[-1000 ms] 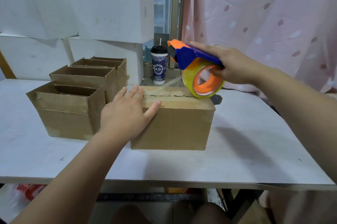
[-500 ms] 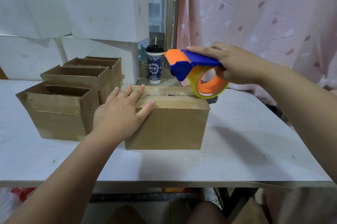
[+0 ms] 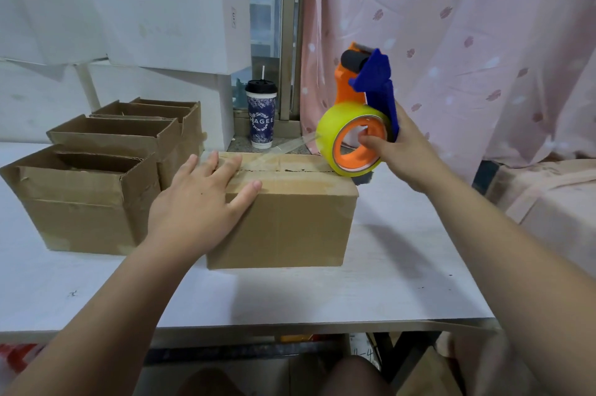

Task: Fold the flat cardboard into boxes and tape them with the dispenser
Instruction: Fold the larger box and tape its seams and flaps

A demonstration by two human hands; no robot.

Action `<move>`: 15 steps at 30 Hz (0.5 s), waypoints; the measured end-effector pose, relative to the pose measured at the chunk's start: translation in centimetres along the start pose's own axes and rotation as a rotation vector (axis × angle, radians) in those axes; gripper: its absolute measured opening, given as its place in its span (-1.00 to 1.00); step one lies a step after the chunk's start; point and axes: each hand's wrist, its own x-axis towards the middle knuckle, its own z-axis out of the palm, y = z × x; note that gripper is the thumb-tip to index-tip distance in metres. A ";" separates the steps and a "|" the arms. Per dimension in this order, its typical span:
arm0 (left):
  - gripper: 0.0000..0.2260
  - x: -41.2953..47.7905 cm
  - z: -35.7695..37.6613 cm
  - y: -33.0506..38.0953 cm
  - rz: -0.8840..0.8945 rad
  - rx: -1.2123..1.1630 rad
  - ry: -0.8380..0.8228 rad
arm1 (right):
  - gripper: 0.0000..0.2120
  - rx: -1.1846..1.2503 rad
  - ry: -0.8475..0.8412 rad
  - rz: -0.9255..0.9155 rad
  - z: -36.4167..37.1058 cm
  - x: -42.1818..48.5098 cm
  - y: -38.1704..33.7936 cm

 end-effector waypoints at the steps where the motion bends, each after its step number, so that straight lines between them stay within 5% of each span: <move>1: -0.22 0.0 0.0 0.0 -0.004 -0.002 -0.001 | -0.41 0.052 0.017 0.027 0.3 -0.2 0.4; 8: -0.20 -0.1 -0.1 0.2 -0.015 -0.008 -0.012 | -0.46 0.252 0.080 0.066 1.3 -1.2 1.8; 15: -0.18 0.1 -0.1 -0.1 0.010 0.010 -0.021 | -0.39 -0.056 0.011 -0.025 -1.8 -1.0 1.0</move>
